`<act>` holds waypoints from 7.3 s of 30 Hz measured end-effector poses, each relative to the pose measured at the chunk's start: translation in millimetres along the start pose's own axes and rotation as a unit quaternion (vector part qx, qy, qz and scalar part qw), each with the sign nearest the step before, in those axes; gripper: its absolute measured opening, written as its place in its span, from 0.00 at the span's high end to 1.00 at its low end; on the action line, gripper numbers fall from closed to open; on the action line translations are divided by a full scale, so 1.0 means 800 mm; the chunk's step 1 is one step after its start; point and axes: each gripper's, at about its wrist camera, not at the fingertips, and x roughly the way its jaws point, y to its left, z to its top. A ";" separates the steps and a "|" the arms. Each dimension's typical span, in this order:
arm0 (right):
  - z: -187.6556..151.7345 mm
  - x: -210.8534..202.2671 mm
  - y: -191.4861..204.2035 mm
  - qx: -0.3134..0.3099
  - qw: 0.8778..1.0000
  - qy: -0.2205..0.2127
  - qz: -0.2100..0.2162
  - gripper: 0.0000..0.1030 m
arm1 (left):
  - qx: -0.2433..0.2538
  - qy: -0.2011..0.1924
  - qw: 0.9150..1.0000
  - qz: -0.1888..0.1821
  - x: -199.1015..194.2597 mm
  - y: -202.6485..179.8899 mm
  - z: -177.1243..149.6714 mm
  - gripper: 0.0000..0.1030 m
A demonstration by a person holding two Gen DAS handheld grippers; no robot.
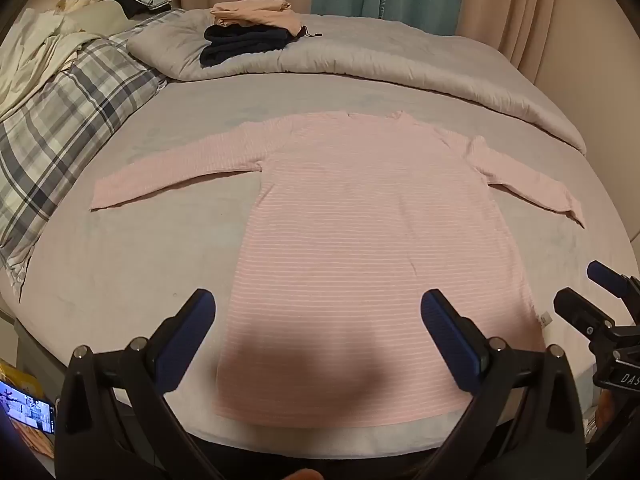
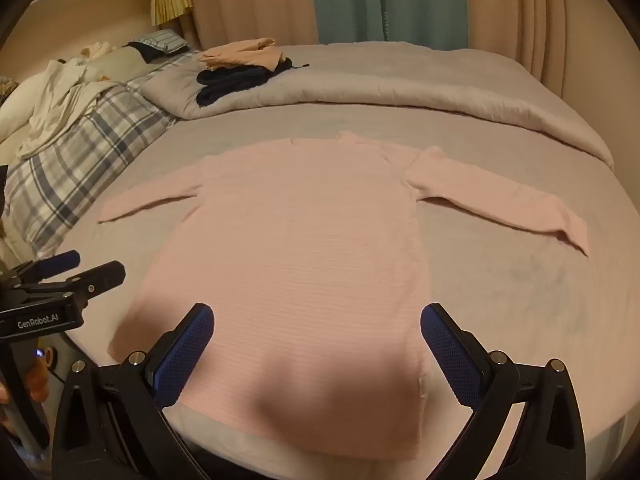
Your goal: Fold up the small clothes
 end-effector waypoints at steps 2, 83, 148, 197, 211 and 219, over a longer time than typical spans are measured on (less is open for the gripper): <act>0.000 0.000 0.000 0.000 1.000 -0.002 0.001 0.01 | -0.001 0.002 1.000 -0.002 0.001 0.000 -0.001 0.00; -0.005 0.002 0.001 0.003 1.000 0.005 -0.001 0.01 | 0.021 0.006 1.000 -0.005 0.005 -0.007 -0.007 0.00; 0.049 0.077 -0.443 0.444 0.883 -0.132 -0.069 0.92 | -0.102 0.042 0.982 -0.154 0.162 -0.011 0.155 0.00; 0.125 0.138 -0.127 0.106 0.989 -0.030 0.100 0.34 | -0.267 0.095 0.929 -0.239 0.280 0.099 0.162 0.30; 0.143 0.205 -0.119 0.068 0.989 0.030 0.128 0.34 | -0.247 -0.011 0.960 -0.135 0.245 0.131 0.224 0.94; 0.134 0.203 -0.113 0.078 0.986 0.036 0.140 0.34 | -0.233 0.032 0.958 -0.166 0.260 0.160 0.215 0.90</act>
